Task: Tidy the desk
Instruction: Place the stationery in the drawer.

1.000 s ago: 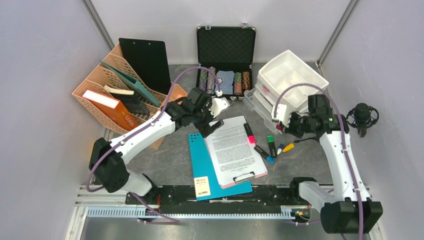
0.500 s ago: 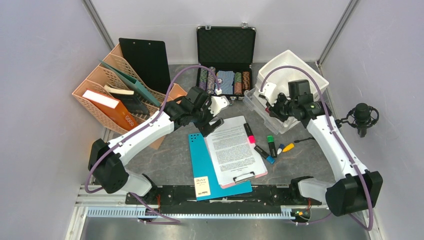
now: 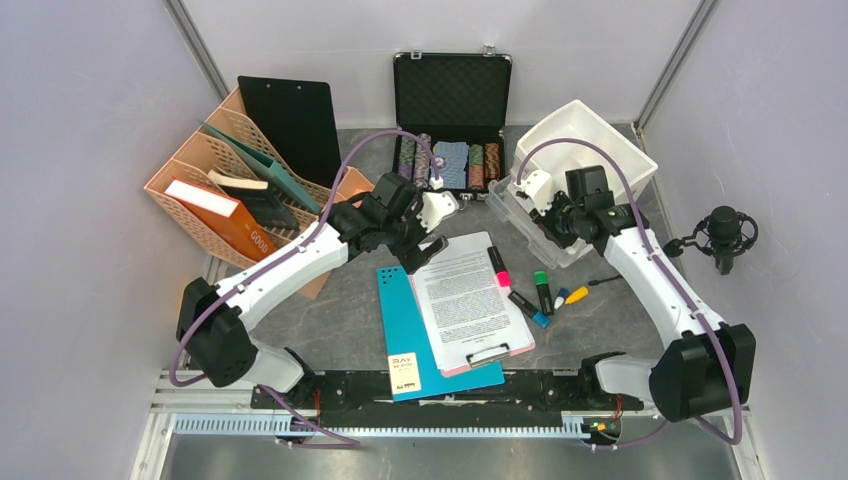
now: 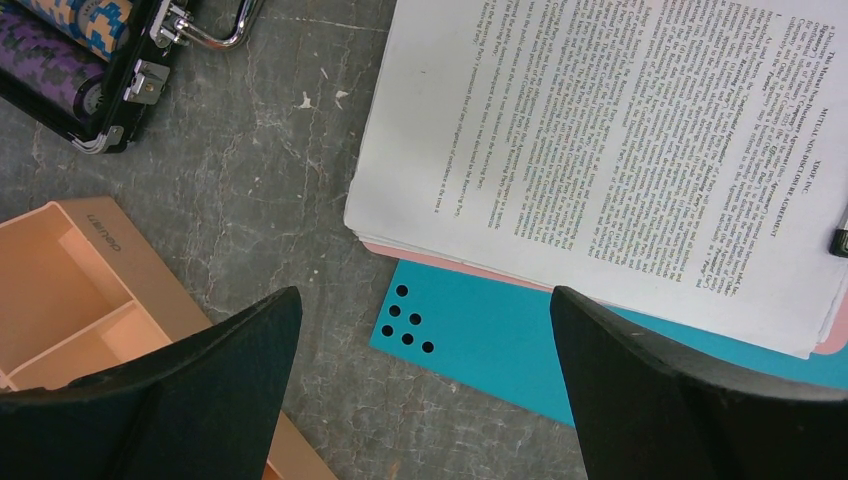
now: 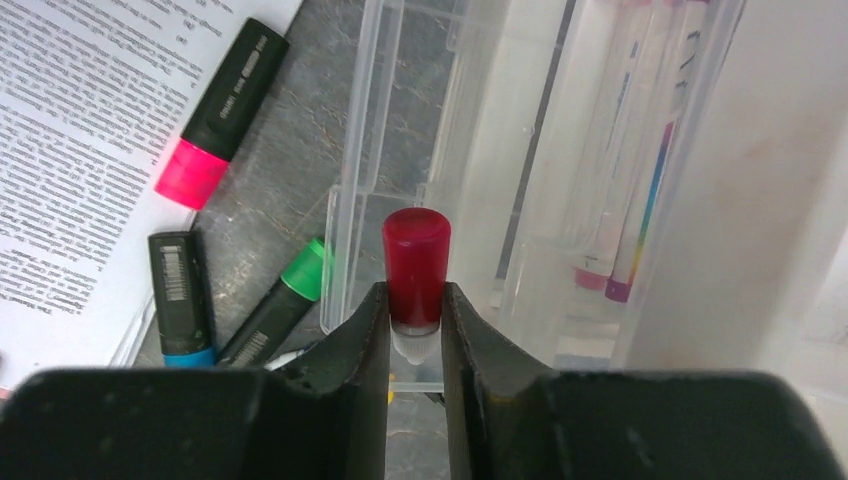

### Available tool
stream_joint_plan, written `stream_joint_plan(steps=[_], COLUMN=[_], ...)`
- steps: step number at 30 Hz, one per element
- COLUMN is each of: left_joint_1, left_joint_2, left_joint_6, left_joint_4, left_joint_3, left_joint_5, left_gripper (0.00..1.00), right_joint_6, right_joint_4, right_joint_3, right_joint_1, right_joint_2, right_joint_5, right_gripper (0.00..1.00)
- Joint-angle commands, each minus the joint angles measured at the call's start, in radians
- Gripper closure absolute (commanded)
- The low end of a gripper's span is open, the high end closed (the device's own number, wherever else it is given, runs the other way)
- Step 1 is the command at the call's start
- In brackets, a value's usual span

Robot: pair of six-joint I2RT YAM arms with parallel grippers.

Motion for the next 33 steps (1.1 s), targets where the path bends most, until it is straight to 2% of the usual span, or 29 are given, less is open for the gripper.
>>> stream_joint_plan(steps=[1, 4, 7, 13, 17, 26, 33], left_joint_1=[0.002, 0.002, 0.002, 0.002, 0.002, 0.002, 0.002], left_joint_2=[-0.028, -0.036, -0.044, -0.063, -0.071, -0.081, -0.092], left_joint_6=[-0.032, -0.031, -0.029, -0.027, -0.025, -0.017, -0.015], left_joint_4=[-0.005, -0.005, -0.005, -0.006, -0.005, 0.002, 0.012], left_joint_3=[0.035, 0.036, 0.037, 0.040, 0.039, 0.030, 0.013], left_joint_5=[0.023, 0.020, 0.016, 0.012, 0.012, 0.013, 0.024], left_gripper=[0.00, 0.00, 0.00, 0.00, 0.00, 0.00, 0.00], right_joint_6=[0.021, 0.029, 0.029, 0.006, -0.061, -0.293, -0.433], right_joint_4=[0.038, 0.025, 0.005, -0.078, -0.153, -0.300, -0.208], right_joint_3=[0.003, 0.032, 0.071, 0.132, 0.101, -0.110, -0.363], right_joint_1=[0.006, 0.005, 0.005, 0.006, 0.006, 0.006, 0.004], right_joint_2=[-0.005, -0.028, -0.049, -0.118, -0.201, -0.371, -0.408], right_joint_5=[0.056, 0.054, 0.056, 0.039, 0.031, 0.073, 0.134], right_gripper=[0.67, 0.52, 0.43, 0.46, 0.46, 0.44, 0.41])
